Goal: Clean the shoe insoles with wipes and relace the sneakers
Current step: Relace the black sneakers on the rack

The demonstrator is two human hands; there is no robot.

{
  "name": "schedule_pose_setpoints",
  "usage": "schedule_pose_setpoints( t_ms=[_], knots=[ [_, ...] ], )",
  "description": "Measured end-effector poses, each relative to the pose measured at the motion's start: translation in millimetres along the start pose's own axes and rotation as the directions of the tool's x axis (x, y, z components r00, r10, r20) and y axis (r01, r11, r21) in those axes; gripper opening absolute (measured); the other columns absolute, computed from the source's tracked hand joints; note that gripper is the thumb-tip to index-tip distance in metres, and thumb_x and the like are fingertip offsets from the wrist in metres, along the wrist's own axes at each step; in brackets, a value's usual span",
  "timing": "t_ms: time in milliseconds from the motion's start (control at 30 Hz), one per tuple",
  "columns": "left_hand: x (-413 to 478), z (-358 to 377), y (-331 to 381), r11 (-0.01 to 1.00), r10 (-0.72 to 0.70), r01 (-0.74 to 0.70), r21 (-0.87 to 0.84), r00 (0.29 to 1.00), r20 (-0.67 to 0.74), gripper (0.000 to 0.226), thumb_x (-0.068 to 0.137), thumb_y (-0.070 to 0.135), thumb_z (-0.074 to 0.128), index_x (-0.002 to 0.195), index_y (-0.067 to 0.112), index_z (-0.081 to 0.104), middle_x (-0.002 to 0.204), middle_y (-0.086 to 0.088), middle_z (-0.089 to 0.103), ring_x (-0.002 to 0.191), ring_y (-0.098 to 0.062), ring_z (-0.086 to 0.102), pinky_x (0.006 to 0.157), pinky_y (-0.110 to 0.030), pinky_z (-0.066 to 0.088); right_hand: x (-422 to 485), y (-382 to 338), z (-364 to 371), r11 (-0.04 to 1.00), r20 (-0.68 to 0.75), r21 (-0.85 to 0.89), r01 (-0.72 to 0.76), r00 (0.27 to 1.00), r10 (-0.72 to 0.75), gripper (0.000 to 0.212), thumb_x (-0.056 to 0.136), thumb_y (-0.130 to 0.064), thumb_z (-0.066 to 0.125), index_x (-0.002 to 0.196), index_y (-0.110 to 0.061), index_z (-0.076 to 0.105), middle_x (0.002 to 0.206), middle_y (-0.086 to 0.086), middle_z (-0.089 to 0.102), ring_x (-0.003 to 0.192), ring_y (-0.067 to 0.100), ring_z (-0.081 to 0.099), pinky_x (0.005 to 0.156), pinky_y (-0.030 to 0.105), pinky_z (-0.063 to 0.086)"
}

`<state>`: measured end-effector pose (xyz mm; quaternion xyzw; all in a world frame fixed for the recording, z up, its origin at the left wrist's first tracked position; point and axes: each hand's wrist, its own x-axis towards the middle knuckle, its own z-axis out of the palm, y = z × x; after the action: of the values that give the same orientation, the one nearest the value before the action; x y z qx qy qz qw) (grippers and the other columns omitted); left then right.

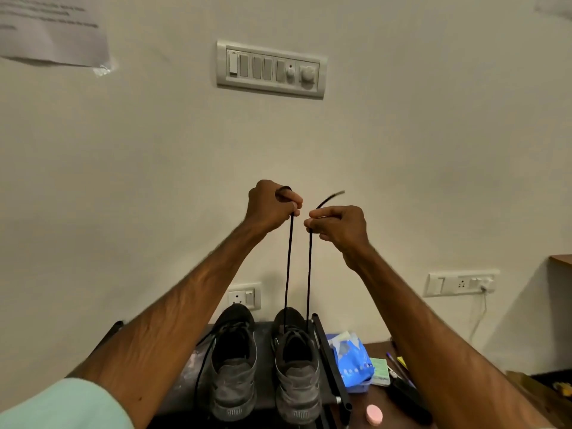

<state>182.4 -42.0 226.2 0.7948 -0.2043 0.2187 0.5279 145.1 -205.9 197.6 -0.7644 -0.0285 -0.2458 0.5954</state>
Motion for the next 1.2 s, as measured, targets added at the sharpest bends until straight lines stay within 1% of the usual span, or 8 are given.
schedule_pose_setpoints(
  t_ms=[100, 200, 367, 533, 733, 900, 1033, 1200],
  knots=[
    [7, 0, 5, 0.998, 0.013, -0.016, -0.057, 0.999, -0.047, 0.011, 0.087, -0.002, 0.073, 0.095, 0.005, 0.076, 0.084, -0.008, 0.077, 0.070, -0.014, 0.075, 0.065, -0.021, 0.060, 5, -6, 5, 0.999, -0.052, 0.054, 0.003, 0.999, 0.000, 0.029, 0.074, -0.009, 0.087, 0.099, -0.011, 0.071, 0.077, 0.007, 0.078, 0.078, 0.017, 0.077, 0.078, 0.034, 0.059],
    [14, 2, 7, 0.994, -0.011, 0.000, -0.108, 0.994, -0.106, 0.020, 0.085, -0.002, 0.075, 0.102, 0.006, 0.067, 0.079, -0.009, 0.076, 0.065, -0.016, 0.075, 0.066, -0.030, 0.063, 13, -11, 9, 0.996, -0.079, 0.083, 0.015, 0.997, -0.008, 0.036, 0.074, -0.011, 0.088, 0.105, -0.010, 0.070, 0.077, 0.006, 0.078, 0.080, 0.017, 0.077, 0.078, 0.034, 0.061],
    [26, 2, 9, 0.991, -0.052, 0.037, -0.130, 0.991, -0.120, 0.051, 0.079, 0.003, 0.083, 0.120, 0.011, 0.054, 0.080, -0.007, 0.075, 0.070, -0.018, 0.075, 0.070, -0.035, 0.064, 21, -25, 12, 0.995, -0.060, 0.036, 0.090, 0.994, -0.088, 0.009, 0.080, -0.016, 0.084, 0.087, -0.011, 0.080, 0.075, 0.005, 0.077, 0.075, 0.018, 0.077, 0.072, 0.030, 0.059],
    [32, -4, 16, 0.992, -0.010, 0.001, -0.123, 0.997, -0.077, 0.014, 0.086, 0.010, 0.079, 0.097, 0.003, 0.076, 0.087, -0.013, 0.077, 0.073, -0.020, 0.076, 0.068, -0.033, 0.064, 26, -33, 15, 0.994, -0.097, 0.016, 0.108, 0.990, -0.106, 0.004, 0.082, -0.012, 0.082, 0.086, -0.010, 0.081, 0.073, 0.004, 0.077, 0.070, 0.015, 0.076, 0.060, 0.018, 0.051],
    [37, -5, 22, 0.998, 0.053, -0.055, -0.034, 0.997, -0.047, 0.019, 0.091, 0.023, 0.075, 0.097, 0.006, 0.079, 0.088, -0.006, 0.076, 0.071, -0.019, 0.075, 0.067, -0.032, 0.064, 29, -38, 13, 0.994, -0.153, 0.013, 0.108, 0.983, -0.105, 0.002, 0.084, -0.011, 0.079, 0.083, -0.012, 0.080, 0.072, 0.003, 0.076, 0.069, 0.015, 0.076, 0.064, 0.023, 0.053],
    [38, -9, 33, 0.997, 0.067, -0.065, -0.043, 0.997, 0.028, 0.014, 0.088, 0.009, 0.076, 0.101, 0.007, 0.078, 0.080, -0.010, 0.077, 0.068, -0.022, 0.076, 0.067, -0.028, 0.063, 31, -38, 7, 0.994, -0.190, 0.014, 0.112, 0.976, -0.107, 0.003, 0.082, -0.014, 0.083, 0.084, -0.014, 0.080, 0.075, 0.002, 0.077, 0.072, 0.015, 0.076, 0.072, 0.031, 0.059],
    [39, -7, 43, 0.997, 0.075, -0.074, -0.014, 0.992, 0.101, 0.015, 0.087, 0.013, 0.078, 0.099, 0.004, 0.079, 0.080, -0.010, 0.077, 0.068, -0.024, 0.076, 0.070, -0.034, 0.064, 29, -38, 2, 0.993, -0.194, 0.013, 0.115, 0.975, -0.111, 0.004, 0.083, -0.015, 0.083, 0.087, -0.014, 0.081, 0.078, 0.001, 0.077, 0.073, 0.013, 0.076, 0.075, 0.033, 0.060],
    [39, -3, 52, 0.993, 0.101, -0.108, 0.048, 0.986, 0.132, 0.020, 0.084, 0.014, 0.081, 0.101, 0.004, 0.080, 0.090, -0.007, 0.076, 0.074, -0.016, 0.073, 0.057, -0.024, 0.059, 25, -39, -6, 0.990, -0.148, -0.012, 0.141, 0.979, -0.141, 0.007, 0.085, -0.012, 0.080, 0.092, -0.013, 0.081, 0.082, 0.001, 0.078, 0.074, 0.012, 0.076, 0.076, 0.032, 0.059]
  ],
)
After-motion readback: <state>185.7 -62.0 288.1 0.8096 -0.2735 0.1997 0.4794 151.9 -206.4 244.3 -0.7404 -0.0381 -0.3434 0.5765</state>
